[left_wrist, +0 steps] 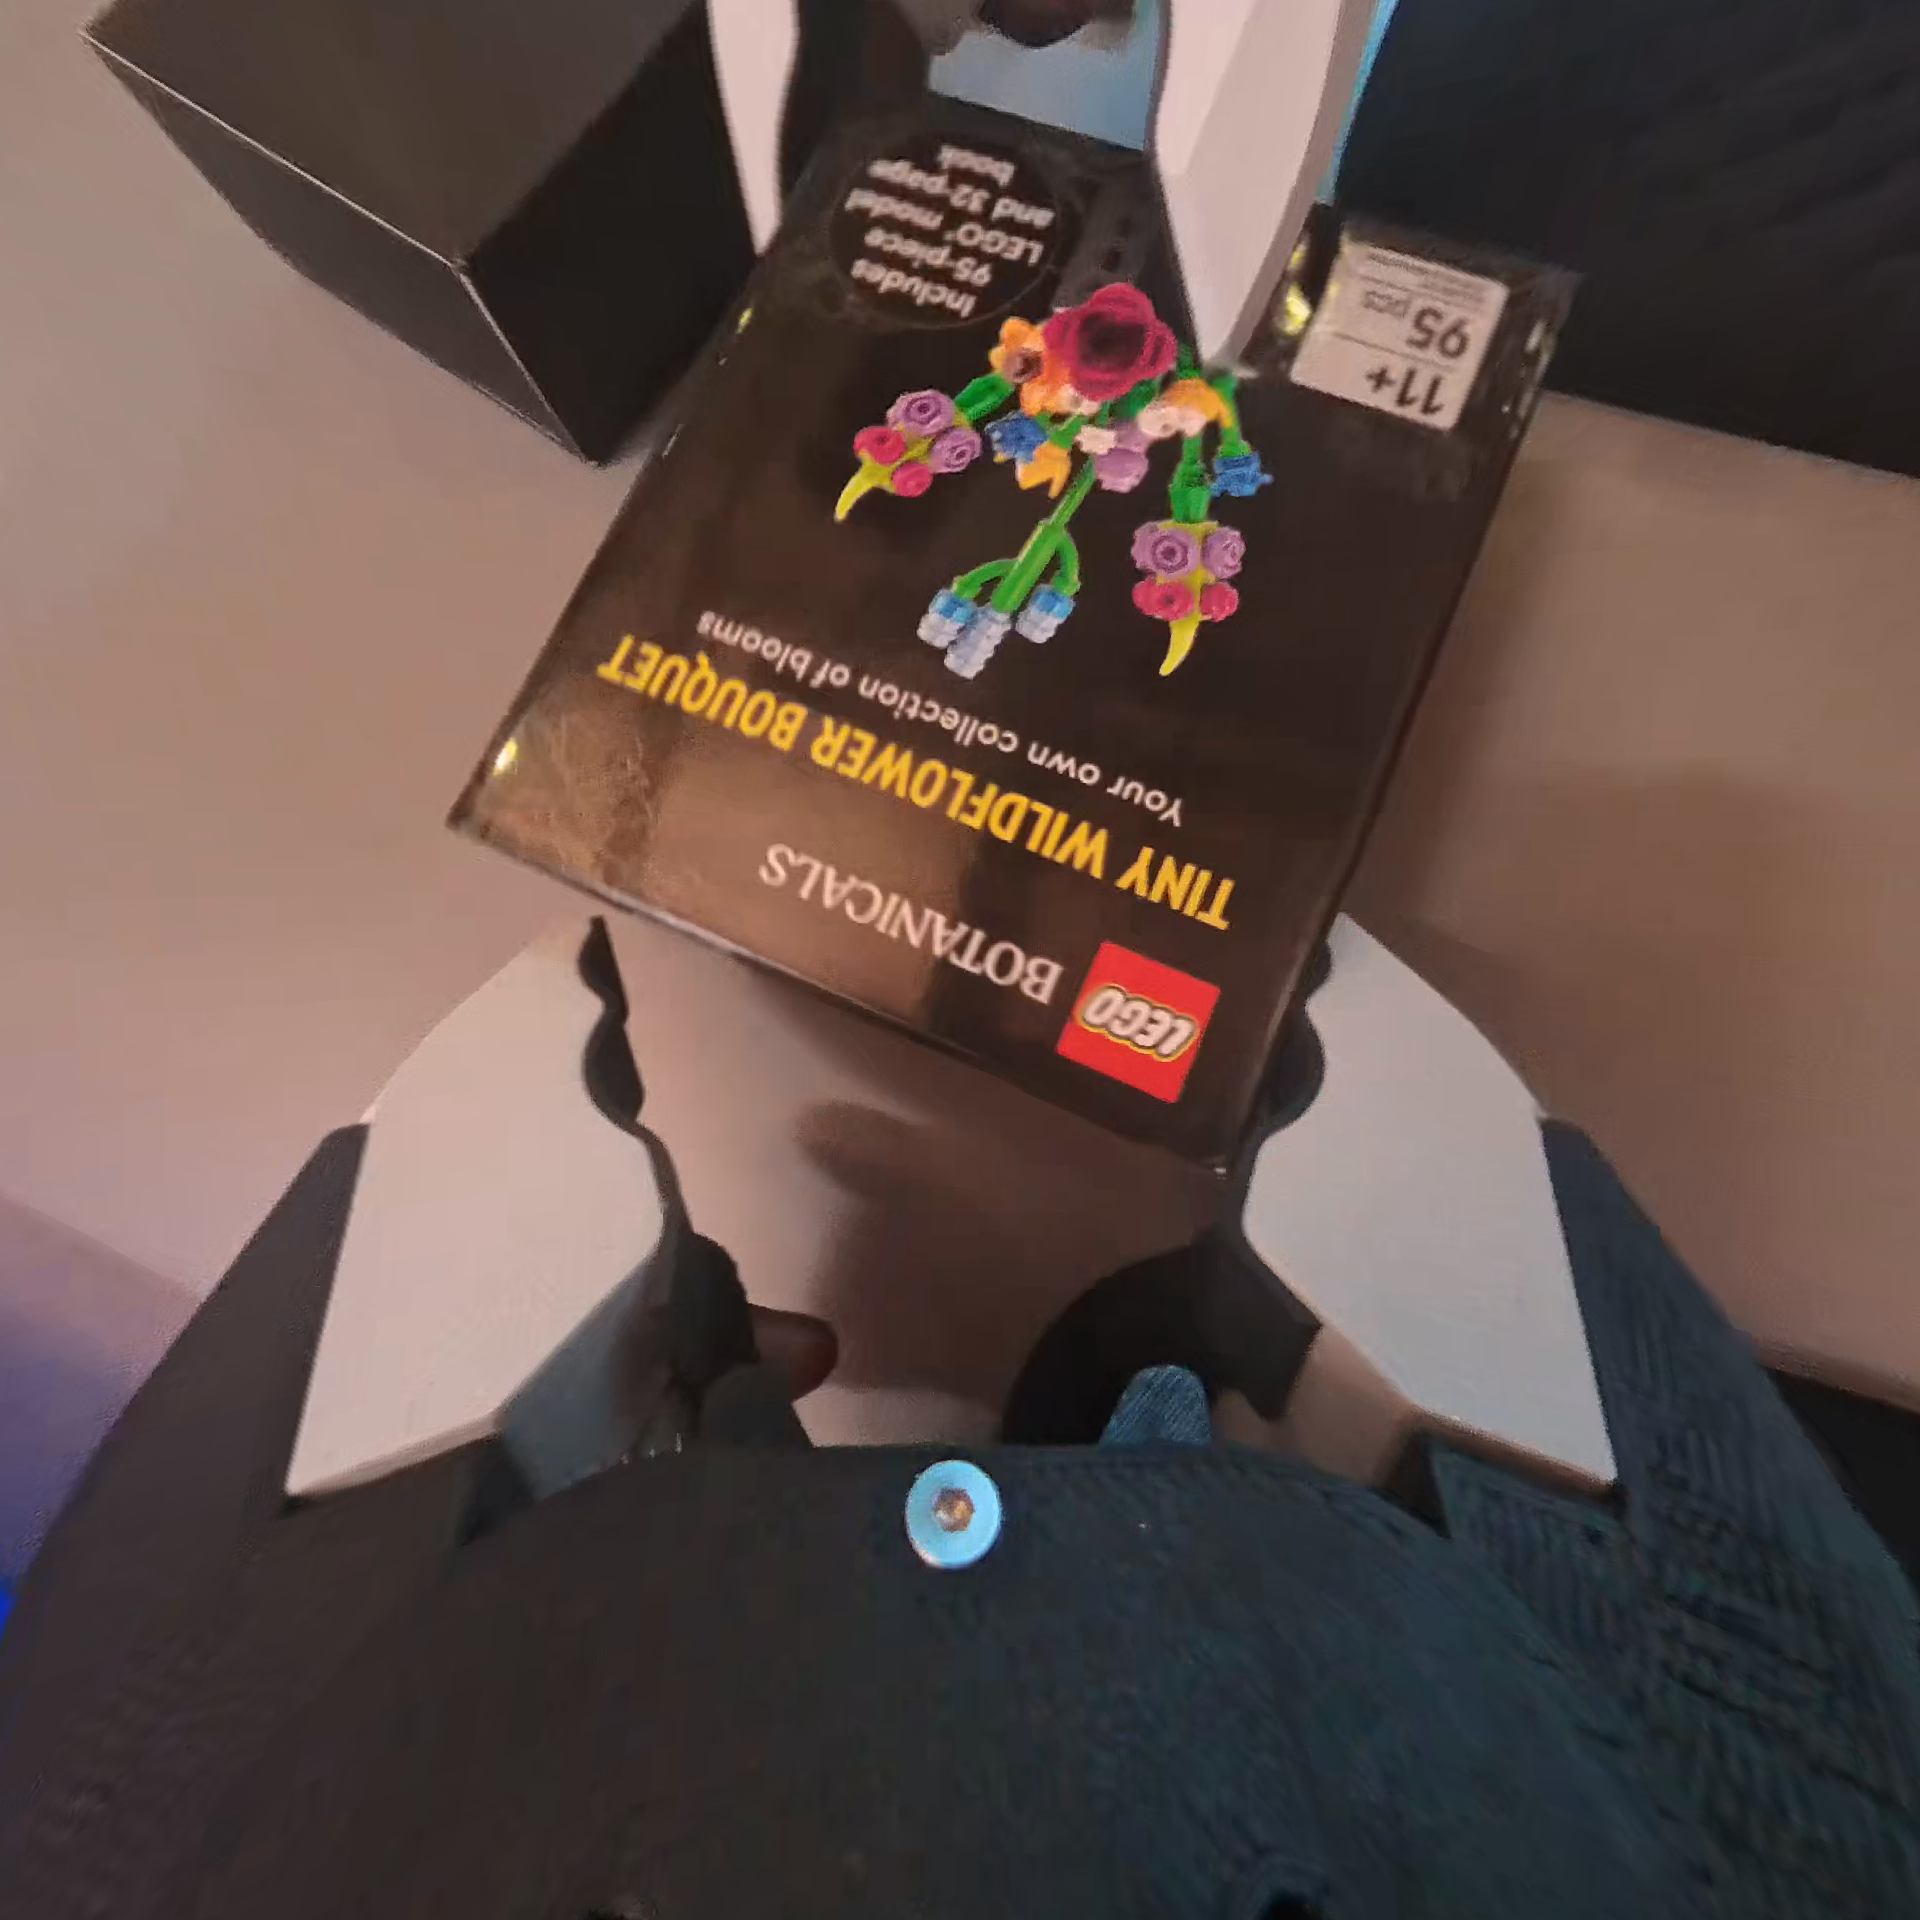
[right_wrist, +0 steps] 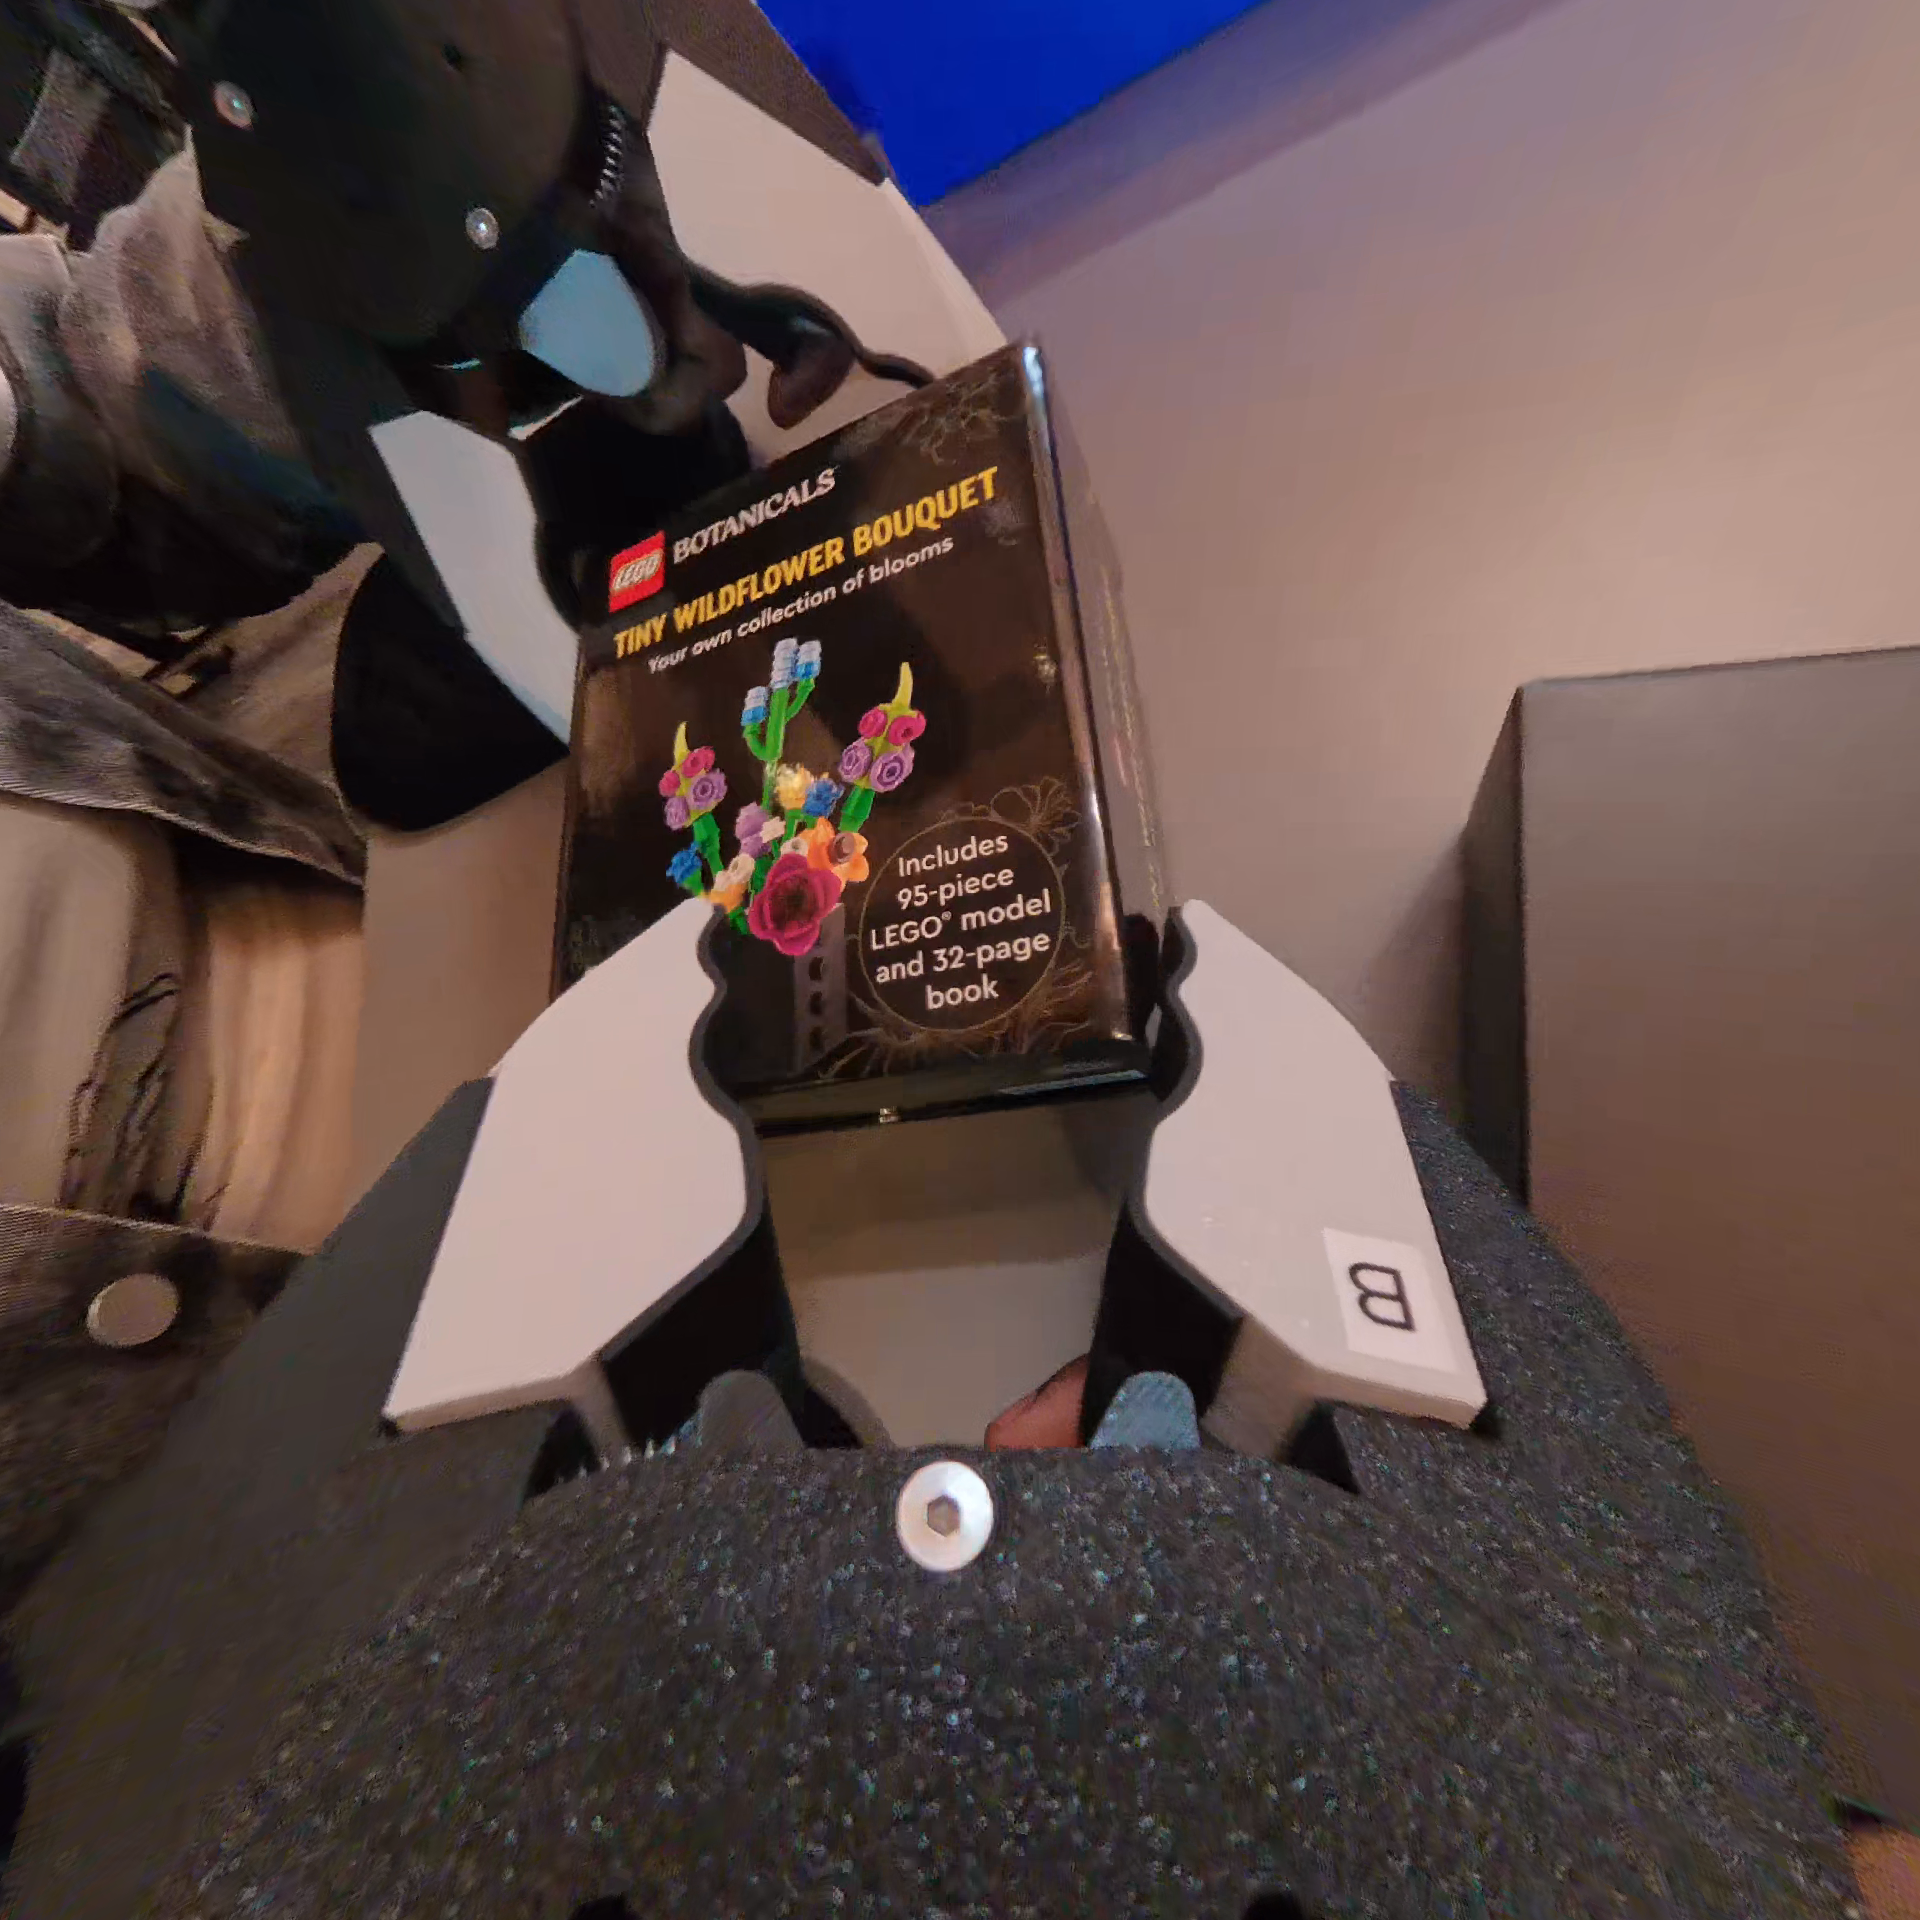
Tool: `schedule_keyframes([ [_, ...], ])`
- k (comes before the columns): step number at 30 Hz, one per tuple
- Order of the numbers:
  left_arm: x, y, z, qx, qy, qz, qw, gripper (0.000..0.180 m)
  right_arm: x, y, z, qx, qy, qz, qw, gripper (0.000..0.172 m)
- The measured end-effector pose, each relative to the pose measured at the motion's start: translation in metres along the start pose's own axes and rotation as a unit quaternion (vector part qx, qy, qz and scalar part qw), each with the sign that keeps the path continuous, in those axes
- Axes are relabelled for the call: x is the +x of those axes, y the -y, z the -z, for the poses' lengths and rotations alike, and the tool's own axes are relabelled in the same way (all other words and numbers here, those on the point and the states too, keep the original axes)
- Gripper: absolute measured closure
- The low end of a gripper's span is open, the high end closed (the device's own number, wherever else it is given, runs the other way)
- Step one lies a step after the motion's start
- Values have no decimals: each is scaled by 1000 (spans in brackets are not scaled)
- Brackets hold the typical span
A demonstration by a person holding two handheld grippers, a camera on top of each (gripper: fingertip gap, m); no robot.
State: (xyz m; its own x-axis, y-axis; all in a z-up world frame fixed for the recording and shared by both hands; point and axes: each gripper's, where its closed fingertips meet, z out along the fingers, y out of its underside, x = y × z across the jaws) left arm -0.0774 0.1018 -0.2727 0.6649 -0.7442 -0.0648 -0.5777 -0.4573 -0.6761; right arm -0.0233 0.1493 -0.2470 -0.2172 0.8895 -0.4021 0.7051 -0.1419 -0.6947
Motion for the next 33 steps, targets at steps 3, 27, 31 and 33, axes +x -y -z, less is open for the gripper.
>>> schedule_keyframes([
  [3,-12,-4,3,9,19,-2,1000,76,-1,-8,8,-16,7,-32,999,102],
  [27,-17,46,25,154,-161,405,887,76,-3,-8,22,106,-76,-208,969,81],
  [31,-22,35,1,118,-160,407,892,96,7,-13,6,78,-87,-213,970,83],
  [33,-24,33,-3,118,-143,384,904,104,7,-12,1,83,-80,-205,972,84],
])
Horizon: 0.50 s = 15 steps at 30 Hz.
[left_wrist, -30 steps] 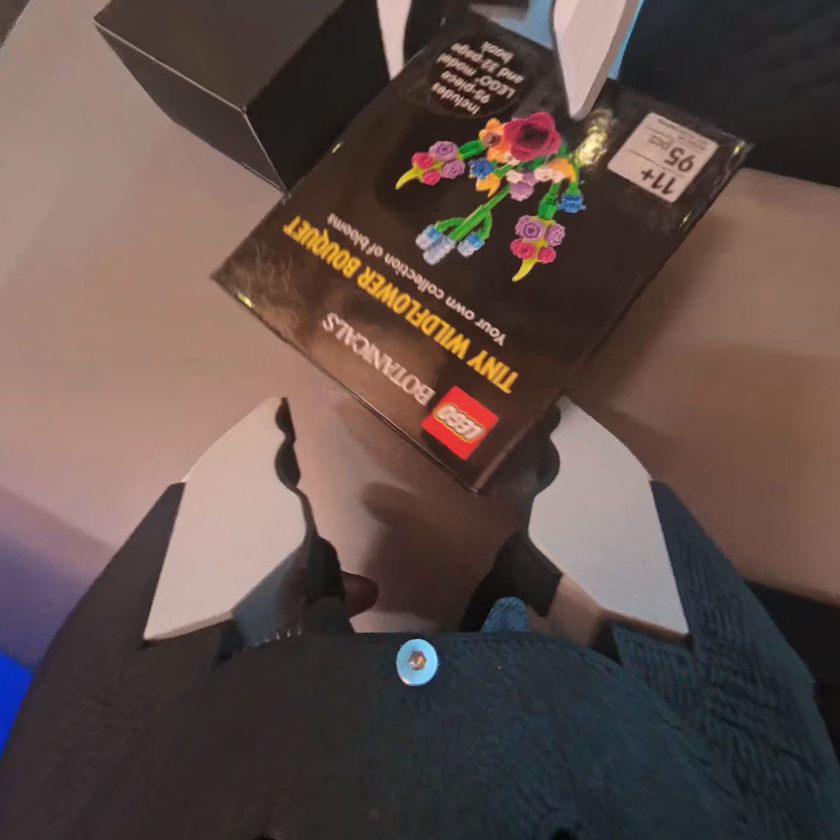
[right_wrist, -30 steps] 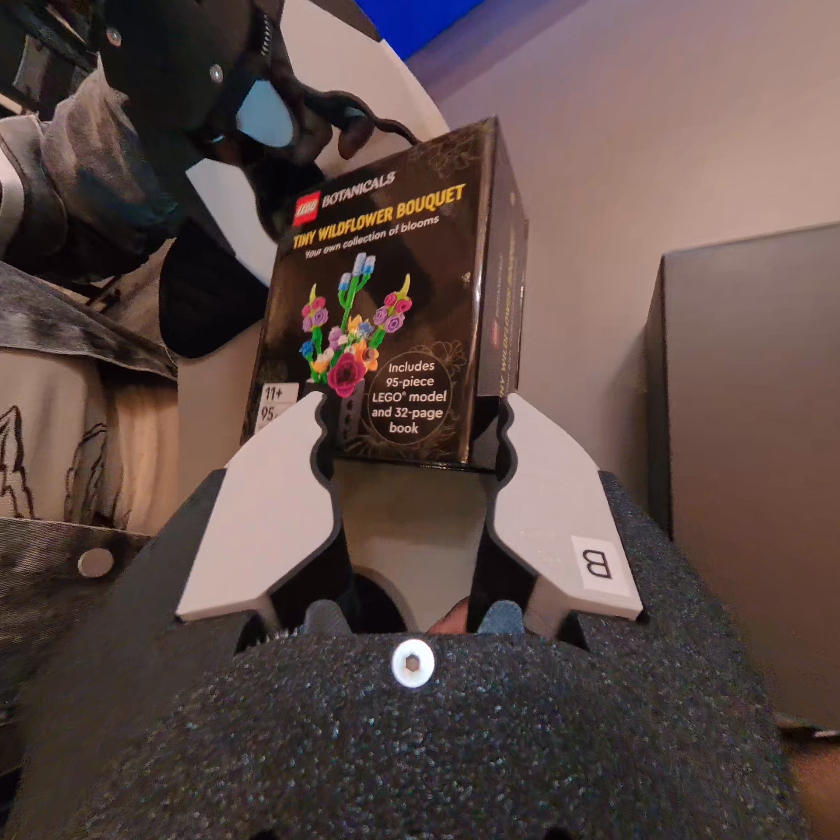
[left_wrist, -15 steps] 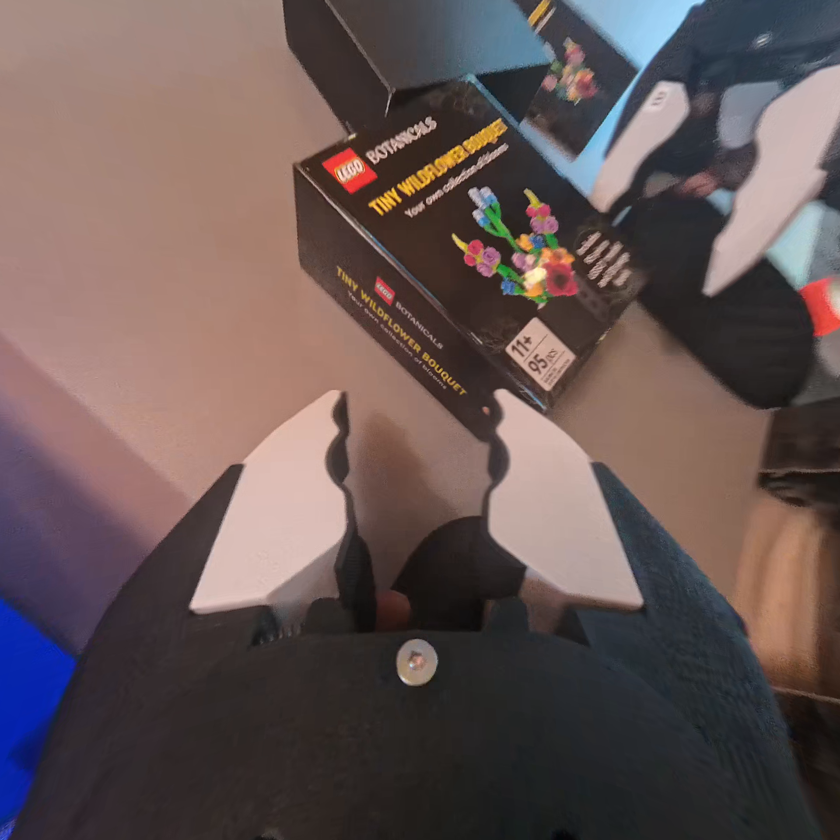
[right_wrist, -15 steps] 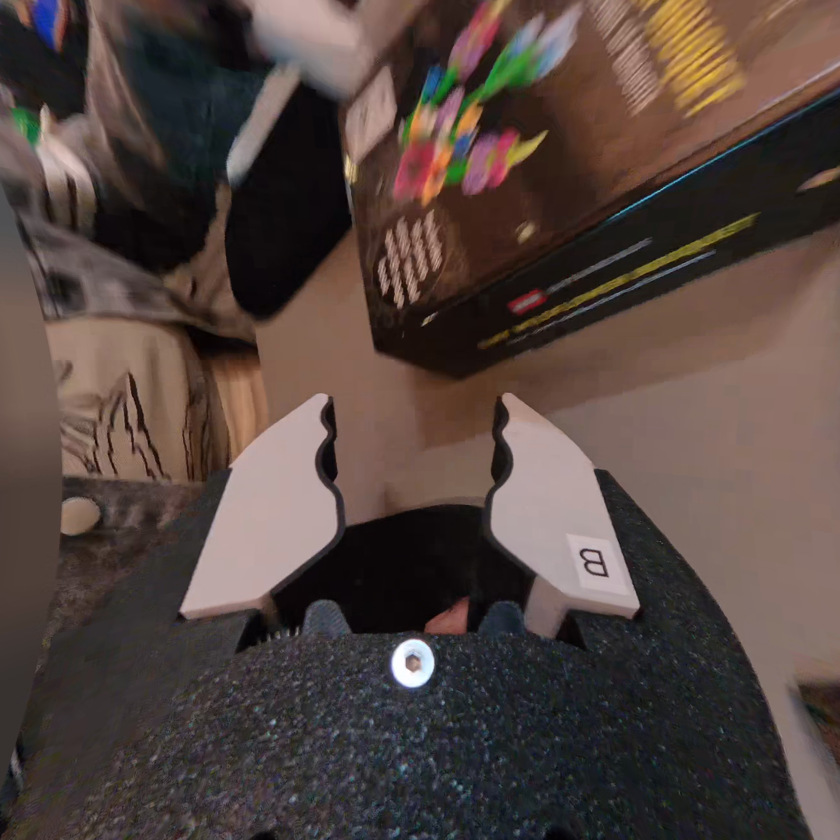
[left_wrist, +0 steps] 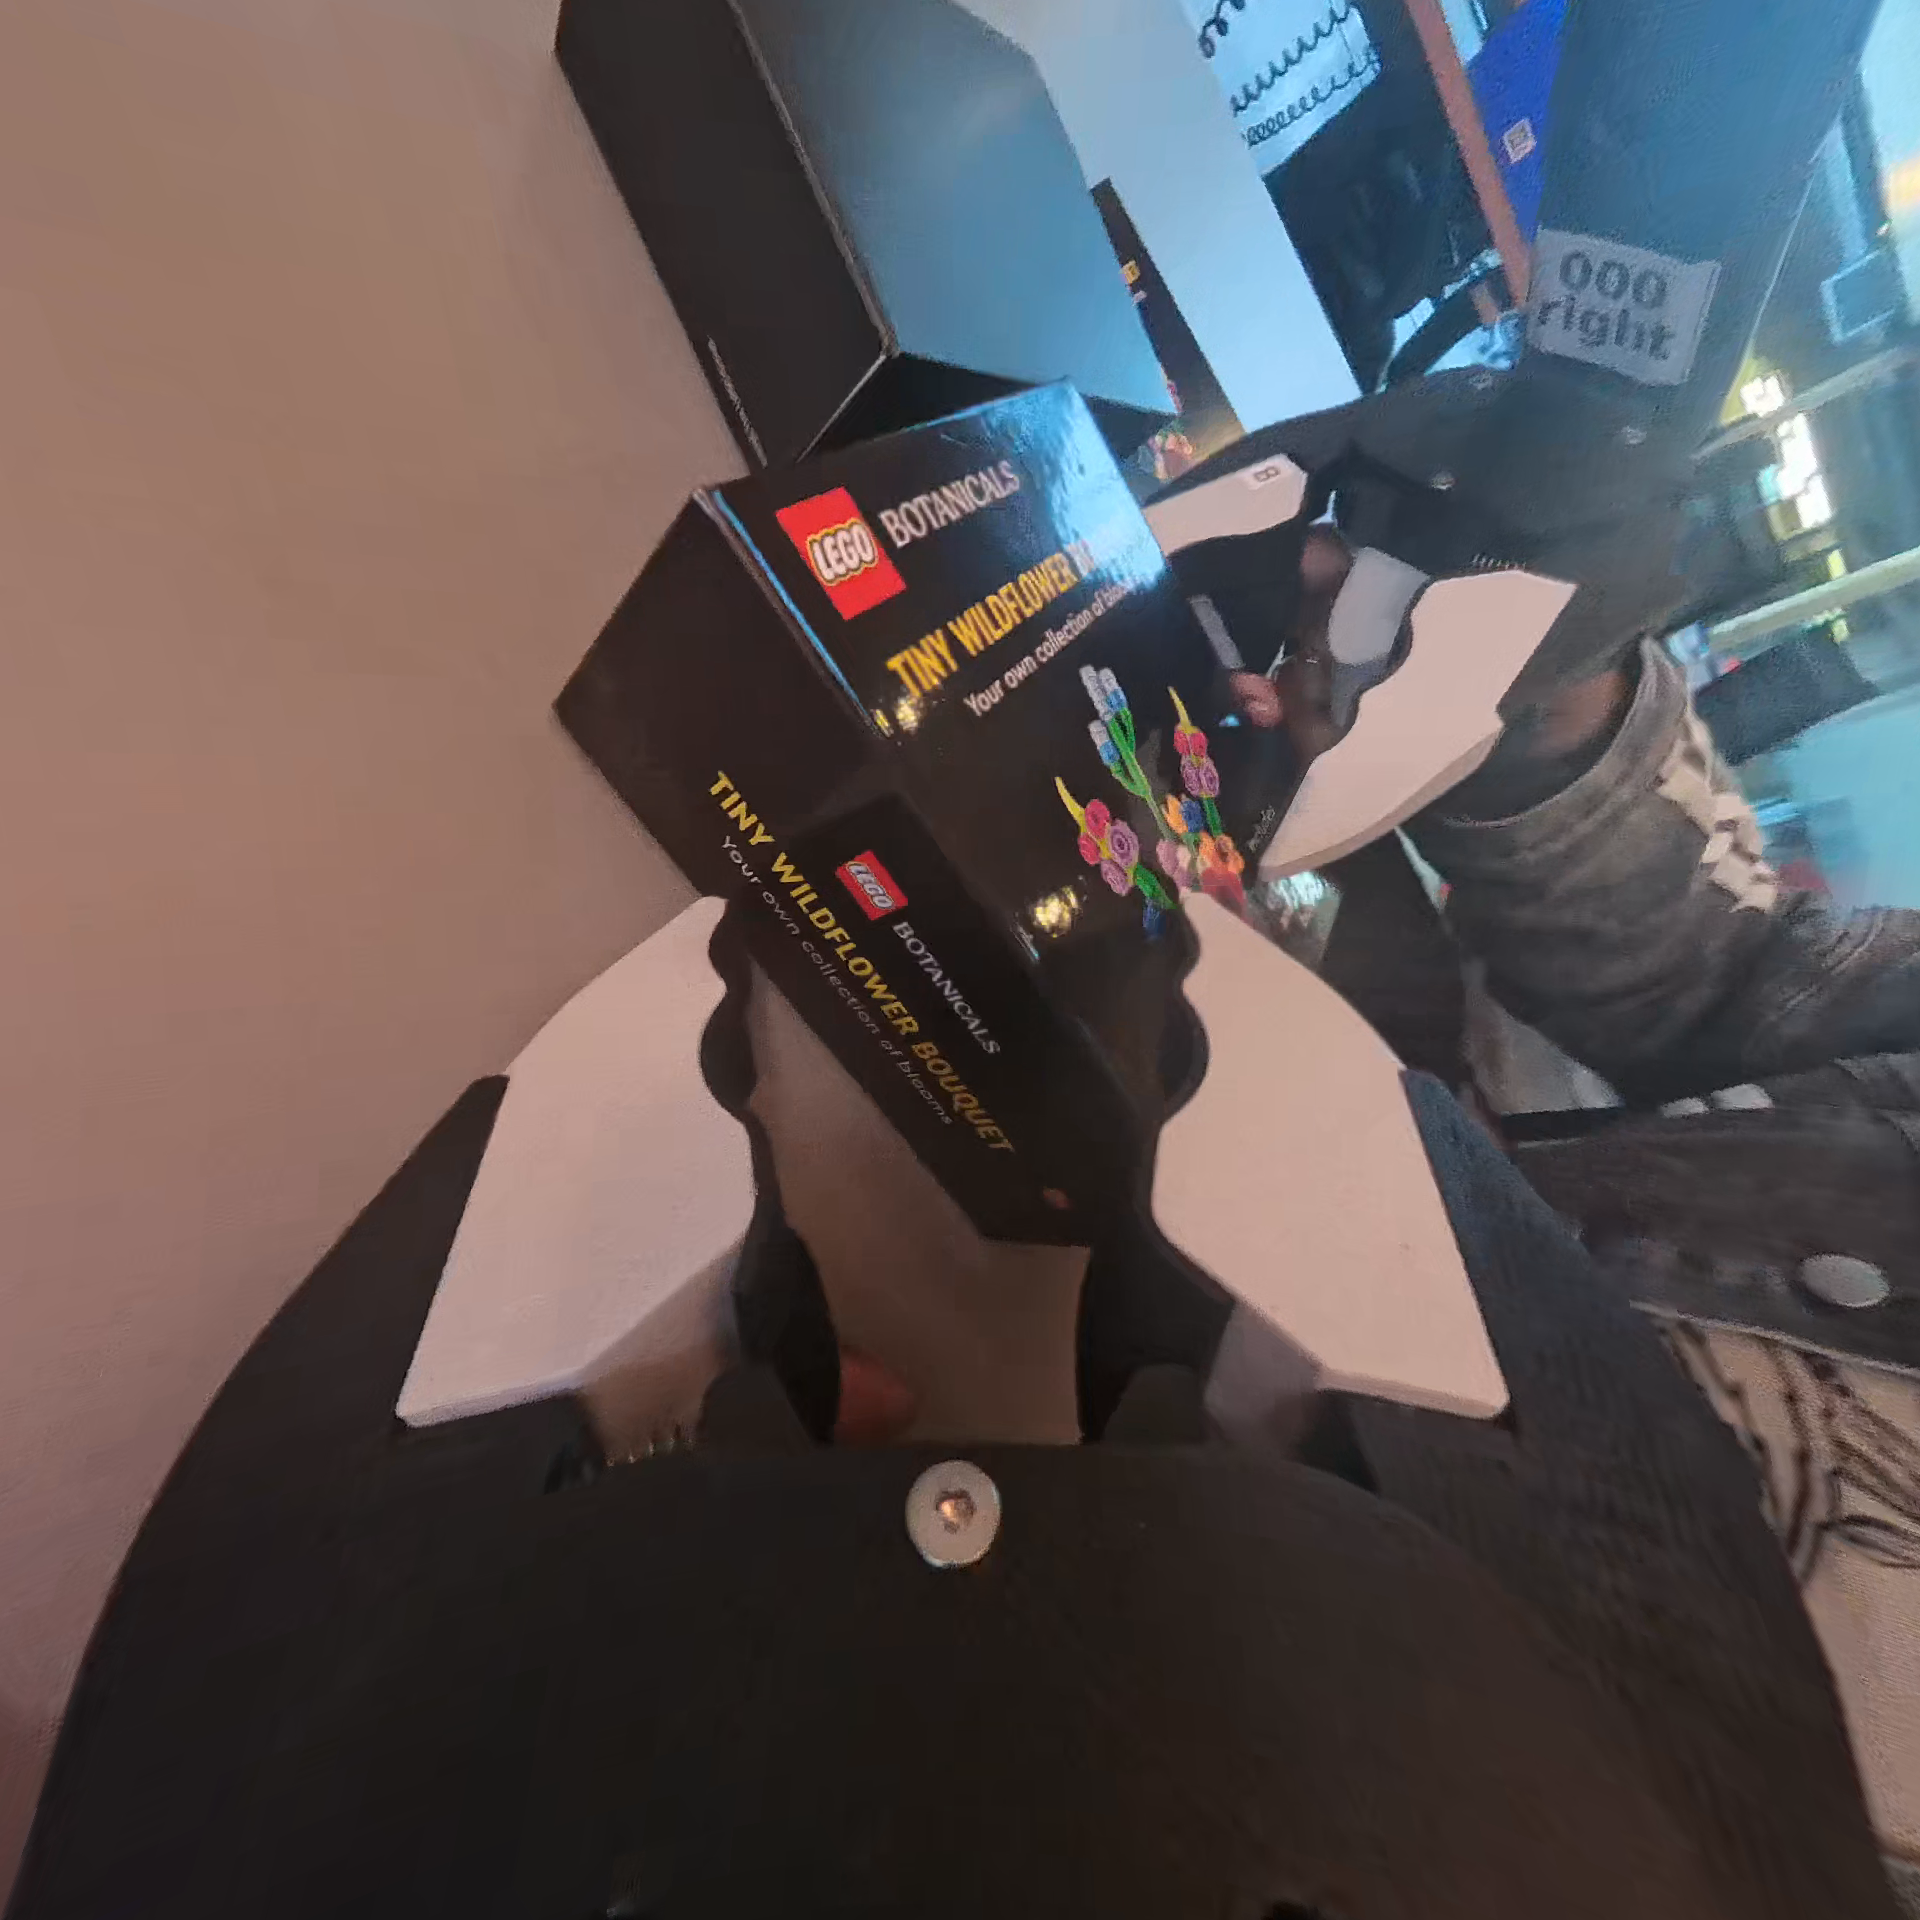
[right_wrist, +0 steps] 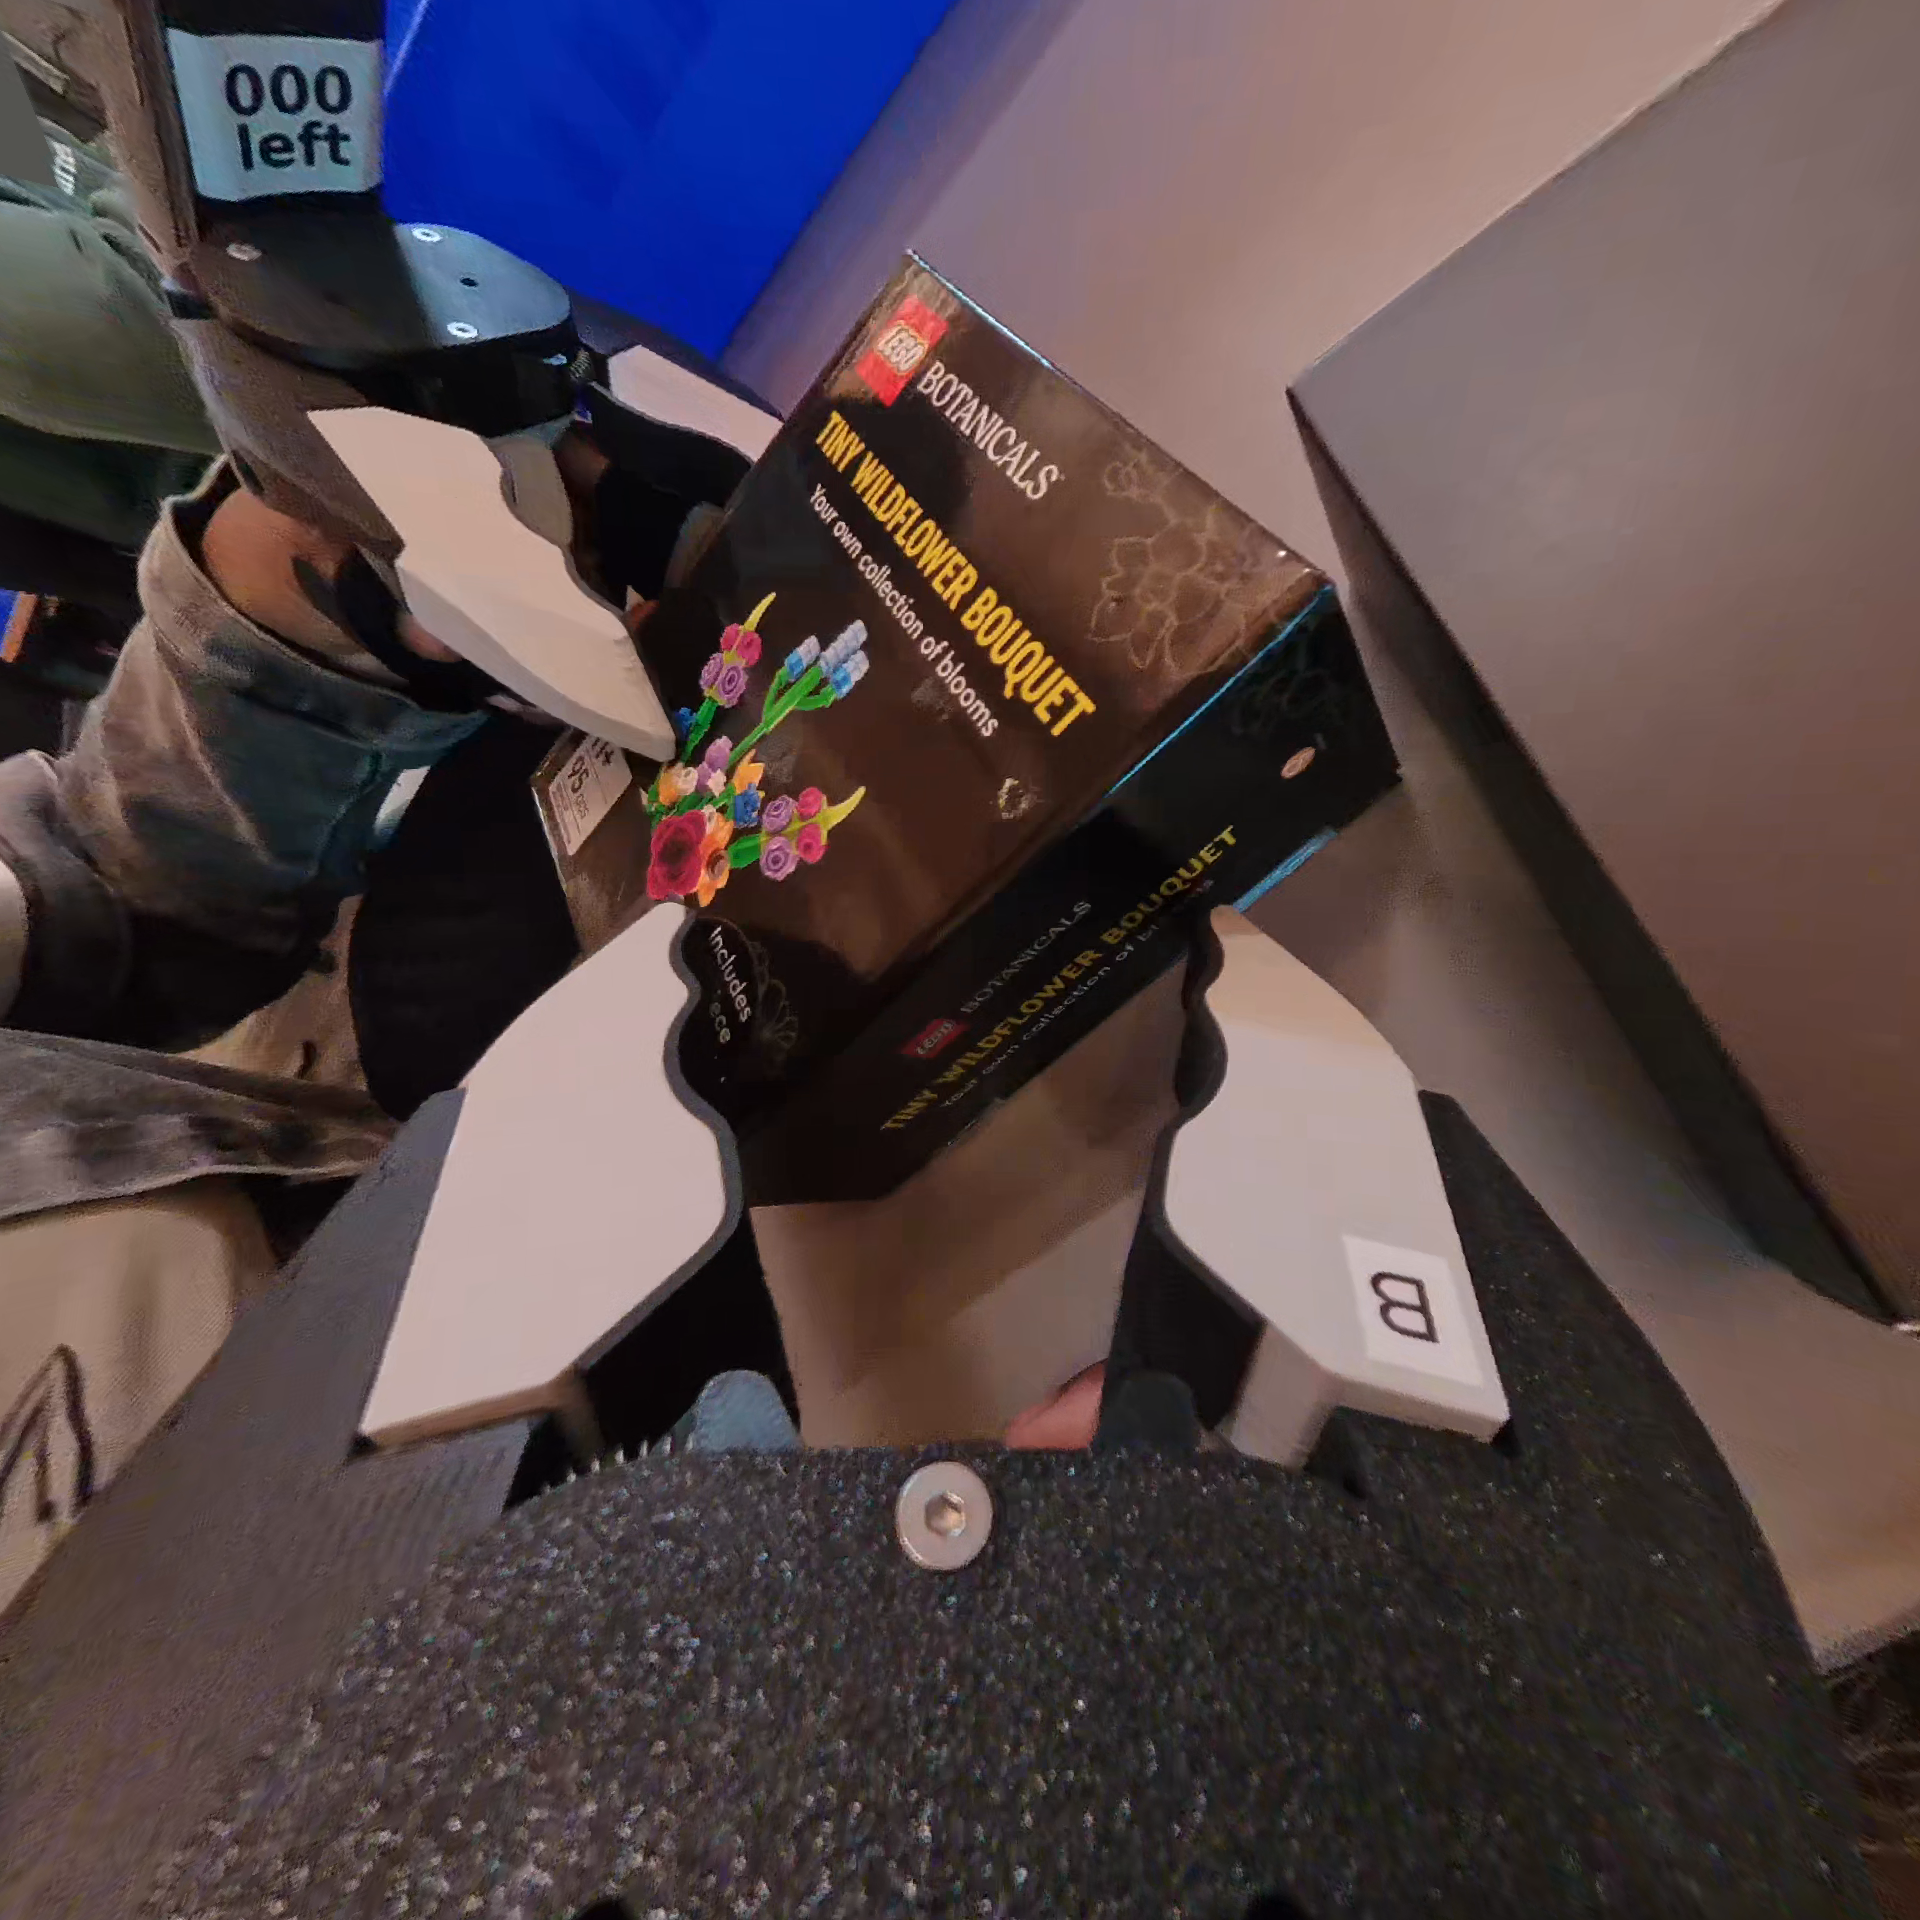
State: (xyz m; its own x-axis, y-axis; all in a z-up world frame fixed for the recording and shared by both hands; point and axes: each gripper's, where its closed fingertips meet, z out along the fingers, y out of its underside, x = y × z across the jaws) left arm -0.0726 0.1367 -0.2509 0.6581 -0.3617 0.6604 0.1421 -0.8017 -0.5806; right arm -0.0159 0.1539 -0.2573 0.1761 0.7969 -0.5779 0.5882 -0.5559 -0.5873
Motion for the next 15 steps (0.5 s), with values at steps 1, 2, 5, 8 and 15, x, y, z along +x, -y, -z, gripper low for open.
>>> schedule_keyframes([
  [1,2,0,2,3,4,-26,1000,104,-1,1,-1,4,-2,18,1000,83],
  [2,5,3,4,15,13,-68,997,103,-3,4,1,11,-8,51,999,84],
  [5,19,17,15,75,78,-286,952,104,-12,20,17,63,-83,240,965,89],
  [8,23,18,18,90,134,-405,900,104,-17,27,28,88,-154,367,913,96],
  [15,40,-5,24,99,168,-526,828,117,-31,13,40,140,-184,482,845,107],
])
